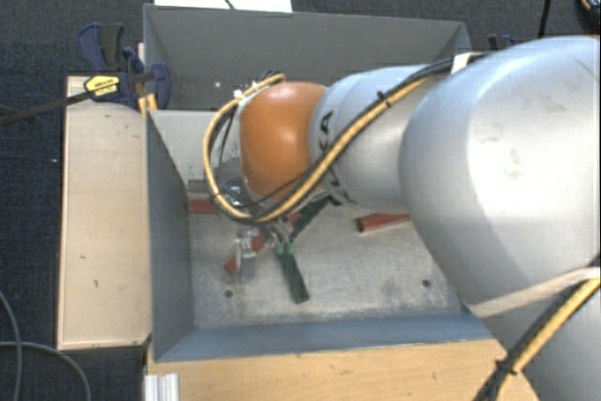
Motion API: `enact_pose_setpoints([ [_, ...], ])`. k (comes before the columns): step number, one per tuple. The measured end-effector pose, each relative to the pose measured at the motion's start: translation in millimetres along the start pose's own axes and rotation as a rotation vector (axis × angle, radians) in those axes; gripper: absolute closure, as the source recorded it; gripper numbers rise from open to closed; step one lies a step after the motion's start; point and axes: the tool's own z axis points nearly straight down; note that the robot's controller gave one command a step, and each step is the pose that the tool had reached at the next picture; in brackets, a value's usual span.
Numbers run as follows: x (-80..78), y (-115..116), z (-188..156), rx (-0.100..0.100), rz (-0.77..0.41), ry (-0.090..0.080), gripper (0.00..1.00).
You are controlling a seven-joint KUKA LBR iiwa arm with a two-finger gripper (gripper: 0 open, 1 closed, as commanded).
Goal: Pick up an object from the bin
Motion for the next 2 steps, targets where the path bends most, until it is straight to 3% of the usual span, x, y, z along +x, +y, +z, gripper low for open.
enact_pose_setpoints([
  [1,0.6,-5,1,0.003,0.008,0.003,1.00],
  [2,-1.5,-35,-183,0.003,0.027,-0.005,1.00],
])
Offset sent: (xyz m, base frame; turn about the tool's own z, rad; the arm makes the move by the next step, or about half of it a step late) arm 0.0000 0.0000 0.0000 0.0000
